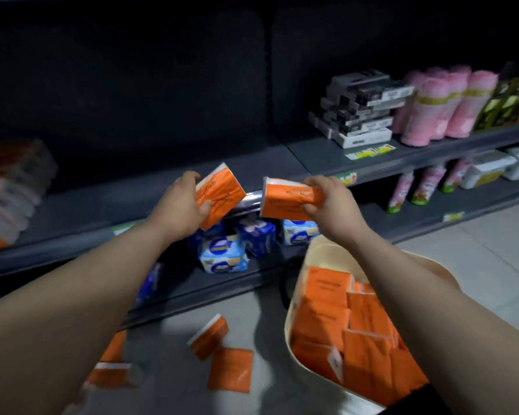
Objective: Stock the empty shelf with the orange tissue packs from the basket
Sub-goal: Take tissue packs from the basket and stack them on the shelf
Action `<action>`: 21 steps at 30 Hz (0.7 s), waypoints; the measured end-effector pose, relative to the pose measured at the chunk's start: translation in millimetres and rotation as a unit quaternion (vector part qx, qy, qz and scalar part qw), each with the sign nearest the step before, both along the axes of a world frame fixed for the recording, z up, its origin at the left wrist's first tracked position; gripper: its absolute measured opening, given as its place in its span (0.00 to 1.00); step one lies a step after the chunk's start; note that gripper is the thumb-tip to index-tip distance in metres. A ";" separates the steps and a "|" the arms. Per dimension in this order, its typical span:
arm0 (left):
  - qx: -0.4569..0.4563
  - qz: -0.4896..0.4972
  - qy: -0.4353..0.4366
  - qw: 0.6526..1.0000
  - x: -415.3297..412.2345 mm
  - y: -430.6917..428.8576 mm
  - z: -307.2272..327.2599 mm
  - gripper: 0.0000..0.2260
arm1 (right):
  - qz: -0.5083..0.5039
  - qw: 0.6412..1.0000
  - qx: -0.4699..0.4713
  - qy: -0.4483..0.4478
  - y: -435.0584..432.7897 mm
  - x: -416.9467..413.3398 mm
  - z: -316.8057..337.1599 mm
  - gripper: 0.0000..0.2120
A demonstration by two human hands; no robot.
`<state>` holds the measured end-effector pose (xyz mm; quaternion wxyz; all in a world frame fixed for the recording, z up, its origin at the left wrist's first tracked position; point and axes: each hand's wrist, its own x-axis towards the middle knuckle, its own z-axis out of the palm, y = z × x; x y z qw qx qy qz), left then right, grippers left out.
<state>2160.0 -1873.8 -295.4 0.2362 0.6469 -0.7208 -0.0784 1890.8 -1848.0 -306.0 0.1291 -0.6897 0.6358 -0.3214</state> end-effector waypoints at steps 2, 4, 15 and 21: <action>-0.019 0.015 0.003 1.000 30.3 -1.8 14.8 0.22 | 0.018 1.000 -0.012 -0.015 -9.0 31.9 9.3 0.21; -0.031 0.047 0.018 0.998 61.3 -5.9 27.3 0.21 | 0.038 0.999 -0.015 -0.025 -19.9 63.0 17.2 0.21; -0.035 0.117 -0.012 0.992 228.9 -60.9 46.0 0.17 | 0.113 0.992 -0.003 -0.055 -108.4 218.6 41.3 0.20; 0.000 0.156 -0.043 0.987 275.9 -115.2 40.2 0.24 | 0.116 0.991 0.012 -0.062 -159.3 272.8 29.5 0.21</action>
